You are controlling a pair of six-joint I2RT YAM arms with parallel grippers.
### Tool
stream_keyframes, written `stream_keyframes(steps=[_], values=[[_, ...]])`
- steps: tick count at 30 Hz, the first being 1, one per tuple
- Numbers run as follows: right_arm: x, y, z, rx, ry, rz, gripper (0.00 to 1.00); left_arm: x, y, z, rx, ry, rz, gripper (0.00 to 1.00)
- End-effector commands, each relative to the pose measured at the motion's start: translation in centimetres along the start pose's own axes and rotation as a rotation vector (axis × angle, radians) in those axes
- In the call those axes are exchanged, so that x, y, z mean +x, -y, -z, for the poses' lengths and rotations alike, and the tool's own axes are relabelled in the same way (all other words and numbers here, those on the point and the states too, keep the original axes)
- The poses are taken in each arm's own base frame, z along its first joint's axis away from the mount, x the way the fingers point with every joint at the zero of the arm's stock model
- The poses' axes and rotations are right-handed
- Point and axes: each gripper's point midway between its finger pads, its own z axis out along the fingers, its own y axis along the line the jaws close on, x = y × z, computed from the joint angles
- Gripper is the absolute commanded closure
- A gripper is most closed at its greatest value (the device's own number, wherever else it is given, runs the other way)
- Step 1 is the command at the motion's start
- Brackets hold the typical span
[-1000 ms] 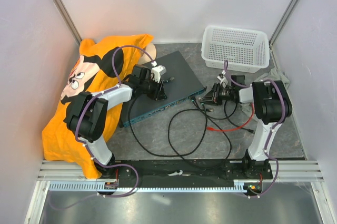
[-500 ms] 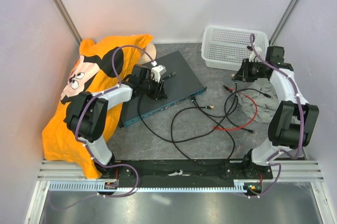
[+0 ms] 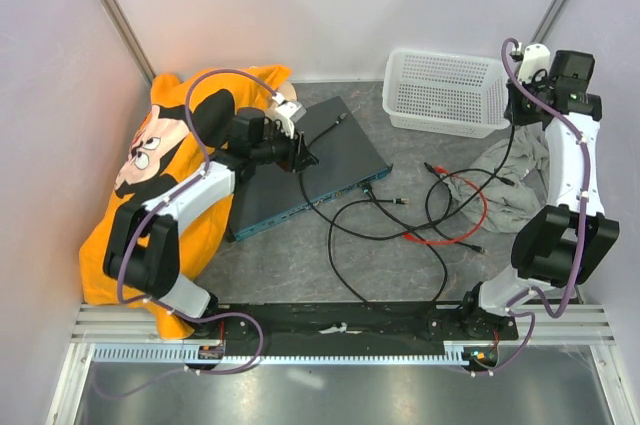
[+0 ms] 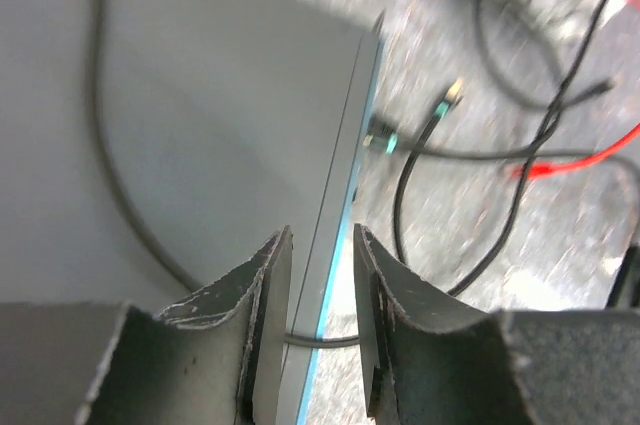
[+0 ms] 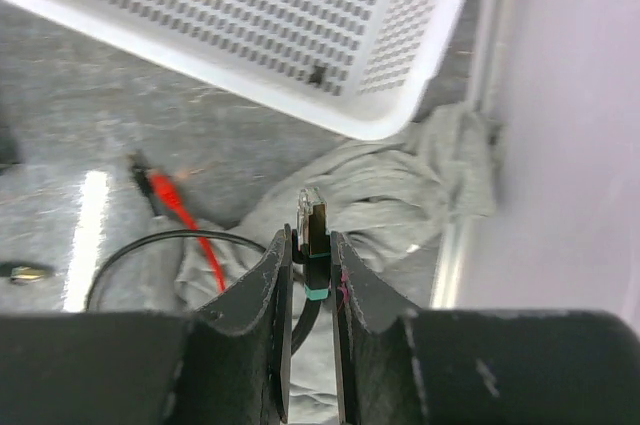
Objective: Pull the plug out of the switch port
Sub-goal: Place the connector at the center of the board.
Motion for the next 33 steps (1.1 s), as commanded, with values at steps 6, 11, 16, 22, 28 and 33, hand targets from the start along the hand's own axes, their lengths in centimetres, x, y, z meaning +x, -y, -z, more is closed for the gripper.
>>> stream_keyframes(steps=[6,11,16,22,28,33], values=[[0.5,5.5,-0.4,0.272,-0.068,-0.008,0.98,-2.8,-0.6,1.9,-0.118,0.113,0.064,0.6],[0.3,4.9,-0.2,0.264,-0.054,-0.048,0.59,-1.8,-1.3,1.3,-0.131,0.084,0.06,0.61],[-3.0,-1.6,0.9,-0.051,0.11,-0.091,0.3,-1.6,-2.0,0.4,-0.12,0.046,0.009,0.61],[-3.1,-15.3,-1.0,-0.551,0.149,-0.133,0.18,-2.4,-2.8,-1.1,-0.097,0.005,-0.016,0.61],[-0.5,-24.1,-4.9,-0.878,0.016,-0.265,0.14,-1.9,-4.1,-3.4,-0.08,-0.072,0.016,0.61],[2.1,-27.8,-8.0,-0.968,-0.114,-0.313,0.19,-1.2,-4.6,-4.1,-0.063,-0.127,0.026,0.61]])
